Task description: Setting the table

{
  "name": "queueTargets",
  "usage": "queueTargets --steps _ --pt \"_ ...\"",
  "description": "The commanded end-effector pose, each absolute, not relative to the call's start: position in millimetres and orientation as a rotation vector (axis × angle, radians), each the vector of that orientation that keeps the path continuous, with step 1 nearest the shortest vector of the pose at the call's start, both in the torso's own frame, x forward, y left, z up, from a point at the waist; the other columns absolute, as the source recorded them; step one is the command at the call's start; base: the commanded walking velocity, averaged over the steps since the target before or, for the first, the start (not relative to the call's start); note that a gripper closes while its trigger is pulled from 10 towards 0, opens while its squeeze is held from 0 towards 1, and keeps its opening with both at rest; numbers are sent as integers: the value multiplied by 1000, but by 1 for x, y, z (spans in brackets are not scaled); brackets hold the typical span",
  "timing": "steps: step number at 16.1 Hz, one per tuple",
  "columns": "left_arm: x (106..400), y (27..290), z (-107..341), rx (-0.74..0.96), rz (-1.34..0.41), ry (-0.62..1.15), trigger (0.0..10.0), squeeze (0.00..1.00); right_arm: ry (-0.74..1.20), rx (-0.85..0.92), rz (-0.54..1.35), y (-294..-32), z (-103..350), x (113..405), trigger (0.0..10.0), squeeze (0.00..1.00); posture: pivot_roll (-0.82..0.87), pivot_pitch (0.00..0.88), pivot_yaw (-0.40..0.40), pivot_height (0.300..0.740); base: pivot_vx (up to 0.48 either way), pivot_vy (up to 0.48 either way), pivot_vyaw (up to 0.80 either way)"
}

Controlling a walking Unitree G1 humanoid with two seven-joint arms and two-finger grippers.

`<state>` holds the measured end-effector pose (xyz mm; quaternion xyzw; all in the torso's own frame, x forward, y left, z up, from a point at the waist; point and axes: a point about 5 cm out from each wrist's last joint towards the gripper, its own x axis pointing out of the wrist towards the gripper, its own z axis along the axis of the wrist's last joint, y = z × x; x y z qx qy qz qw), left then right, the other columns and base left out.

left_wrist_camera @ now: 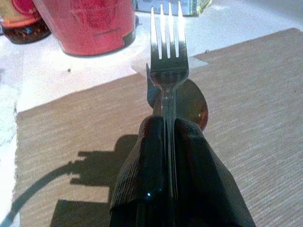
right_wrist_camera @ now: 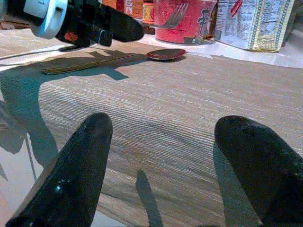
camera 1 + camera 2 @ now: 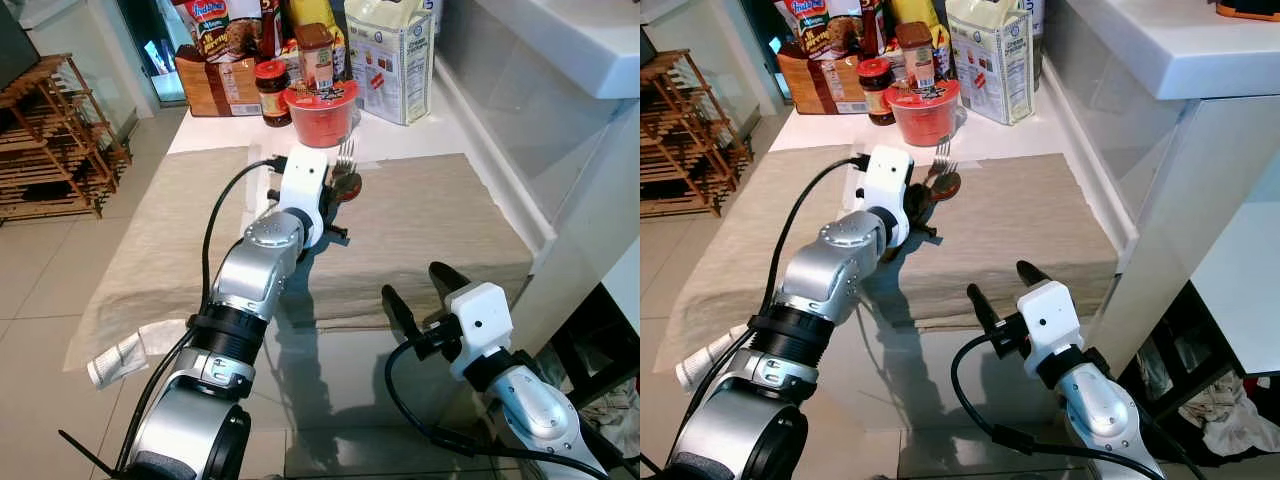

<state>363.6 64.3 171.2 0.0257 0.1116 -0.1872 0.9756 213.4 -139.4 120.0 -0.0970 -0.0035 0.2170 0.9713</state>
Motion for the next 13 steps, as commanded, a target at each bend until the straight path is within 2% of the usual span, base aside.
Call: queueTargets --steps 1,4,11,13 --pt "367 67 189 57 -364 154 0 0 -29 -195 442 -139 124 214 10000 0 -203 0 129 740 0 0 0" --pt "358 73 198 88 -384 68 0 0 -32 -196 430 -141 125 217 10000 0 -192 3 126 740 0 0 0" --pt "327 113 200 71 -408 -38 0 0 -133 -172 351 -142 143 230 10000 0 -151 0 122 740 0 0 0" --pt "307 140 186 66 -343 -17 0 0 -187 -166 305 -143 153 232 10000 0 -144 0 122 740 0 0 0"
